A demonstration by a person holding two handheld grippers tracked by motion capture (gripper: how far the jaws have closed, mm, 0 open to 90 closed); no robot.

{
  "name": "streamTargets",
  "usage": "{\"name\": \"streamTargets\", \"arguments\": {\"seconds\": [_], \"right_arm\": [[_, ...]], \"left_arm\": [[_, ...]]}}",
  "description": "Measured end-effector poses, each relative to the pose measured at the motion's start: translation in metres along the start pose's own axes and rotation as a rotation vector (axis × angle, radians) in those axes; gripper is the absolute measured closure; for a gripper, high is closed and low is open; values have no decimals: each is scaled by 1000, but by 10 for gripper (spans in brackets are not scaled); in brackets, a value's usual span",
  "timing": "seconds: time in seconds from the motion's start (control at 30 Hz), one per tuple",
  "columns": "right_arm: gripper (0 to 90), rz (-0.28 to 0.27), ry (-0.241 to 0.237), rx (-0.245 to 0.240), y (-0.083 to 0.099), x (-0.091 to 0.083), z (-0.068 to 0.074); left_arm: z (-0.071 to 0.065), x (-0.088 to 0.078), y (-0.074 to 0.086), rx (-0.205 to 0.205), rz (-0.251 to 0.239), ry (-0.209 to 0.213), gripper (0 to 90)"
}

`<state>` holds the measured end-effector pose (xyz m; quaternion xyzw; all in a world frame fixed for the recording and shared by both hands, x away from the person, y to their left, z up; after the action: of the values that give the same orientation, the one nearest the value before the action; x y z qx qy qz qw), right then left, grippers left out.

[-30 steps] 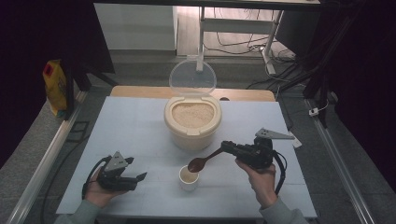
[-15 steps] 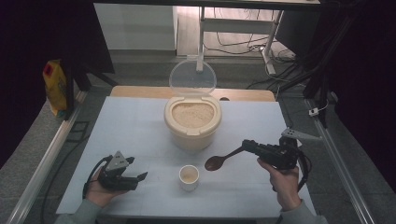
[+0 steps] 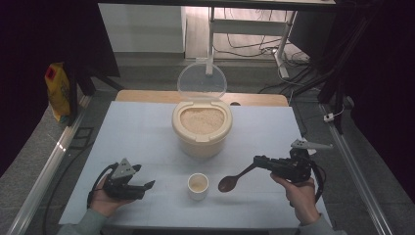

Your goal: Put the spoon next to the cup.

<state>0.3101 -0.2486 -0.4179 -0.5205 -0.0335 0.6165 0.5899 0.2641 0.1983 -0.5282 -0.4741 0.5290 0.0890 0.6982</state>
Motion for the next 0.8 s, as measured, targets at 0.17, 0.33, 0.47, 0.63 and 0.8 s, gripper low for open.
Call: {"name": "streamTargets", "arguments": {"seconds": [0.17, 0.33, 0.47, 0.63, 0.8], "right_arm": [[829, 46, -23, 3, 4, 12, 1], [828, 96, -41, 0, 8, 26, 2], [829, 130, -58, 1, 12, 38, 3], [828, 161, -88, 12, 15, 49, 4], [828, 197, -104, 9, 17, 59, 5]], "left_arm": [[0, 0, 0, 1, 1, 0, 235], [0, 0, 0, 1, 1, 0, 235], [0, 0, 0, 3, 1, 0, 235], [0, 0, 0, 1, 2, 0, 235], [0, 0, 0, 4, 2, -1, 235]]}}
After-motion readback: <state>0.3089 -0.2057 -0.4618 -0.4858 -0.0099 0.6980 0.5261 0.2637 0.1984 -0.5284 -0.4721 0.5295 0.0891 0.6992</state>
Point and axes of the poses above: each handheld gripper's, and its own axes: x roughly forward along the jaws, y roughly out of its underside, z roughly to its left, the point moved 3 cm from there along x, roughly forward along the jaws, and after that the axes turned 14 degrees about z, right-handed, at the moved point
